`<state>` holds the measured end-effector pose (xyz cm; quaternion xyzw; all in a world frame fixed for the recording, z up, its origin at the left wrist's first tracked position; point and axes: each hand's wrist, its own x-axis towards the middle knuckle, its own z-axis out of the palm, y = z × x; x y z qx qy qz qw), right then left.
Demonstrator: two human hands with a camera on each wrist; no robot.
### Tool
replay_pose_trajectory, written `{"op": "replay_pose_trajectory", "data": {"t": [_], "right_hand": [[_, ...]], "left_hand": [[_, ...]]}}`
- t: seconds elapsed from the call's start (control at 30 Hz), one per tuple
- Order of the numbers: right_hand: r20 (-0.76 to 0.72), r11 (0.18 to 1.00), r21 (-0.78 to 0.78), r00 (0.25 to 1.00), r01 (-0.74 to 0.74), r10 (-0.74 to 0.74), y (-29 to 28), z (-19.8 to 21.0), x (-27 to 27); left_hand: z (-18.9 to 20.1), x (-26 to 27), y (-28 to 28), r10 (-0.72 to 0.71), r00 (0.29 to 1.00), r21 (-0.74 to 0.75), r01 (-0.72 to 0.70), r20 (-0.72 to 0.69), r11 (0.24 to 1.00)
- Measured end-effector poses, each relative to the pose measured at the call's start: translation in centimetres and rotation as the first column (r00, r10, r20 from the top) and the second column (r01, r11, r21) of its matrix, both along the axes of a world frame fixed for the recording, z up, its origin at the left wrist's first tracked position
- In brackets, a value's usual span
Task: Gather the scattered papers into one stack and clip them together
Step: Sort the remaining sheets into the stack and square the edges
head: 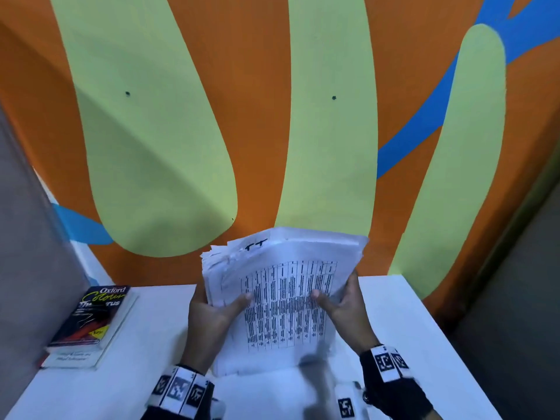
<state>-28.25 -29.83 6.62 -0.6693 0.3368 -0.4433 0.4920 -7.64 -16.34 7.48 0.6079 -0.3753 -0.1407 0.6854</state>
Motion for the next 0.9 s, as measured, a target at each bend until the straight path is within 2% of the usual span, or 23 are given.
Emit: {"op": "replay_pose_trajectory", "data": {"t": [0.1,0.23,0.3,0.4,0.5,0.57,0.7,0.8,0.9], "right_hand": [[0.042,1.000,-0.024,0.999,-0.013,0.014,0.0,0.7,1.2],[0.086,0.989,-0.139,0.996,0.041,-0.029,-0.3,3.6,2.2],[0.125,0.990,-0.138,0.992,0.017,0.000,-1.0,4.2,1.8],[0.060,0.992,-0.109,0.996,-0.059,0.066,-1.6,3.4,0.9],[-0.064,0.990,-0.135,0.998,-0.032,0.024,-1.4,1.9,0.9],[-0.039,0.991,-0.136,0.999,0.000,-0.006,-1.1,2.0,1.5],[0.085,0.985,-0.173,0.996,0.004,0.010,-0.4,4.7,1.9],[0.085,0.984,-0.178,0.996,0.009,0.007,-0.1,4.9,1.2],[0.053,0.994,-0.110,0.998,-0.014,0.020,0.4,2.5,0.9]], "left_hand": [[1.1,-0.6,-0.5,0.039,0.997,-0.036,-0.041,-0.066,0.998],[3.1,-0.9,-0.9,0.058,0.998,-0.066,-0.060,-0.040,0.996],[3.6,-0.4,-0.9,0.053,0.998,-0.084,-0.056,-0.036,0.995],[2.7,0.2,-0.9,0.018,0.999,-0.085,-0.021,-0.026,0.996],[1.5,-0.1,-1.0,0.109,0.993,-0.022,-0.110,-0.053,0.994],[2.1,-0.8,-1.2,0.146,0.988,-0.013,-0.146,-0.042,0.989],[5.0,-1.4,-1.1,0.182,0.983,-0.062,-0.181,0.007,0.982],[4.5,-0.9,-1.2,0.138,0.990,-0.055,-0.136,0.022,0.989],[2.5,-1.2,-0.7,0.096,0.995,0.016,-0.097,0.036,0.995]]}}
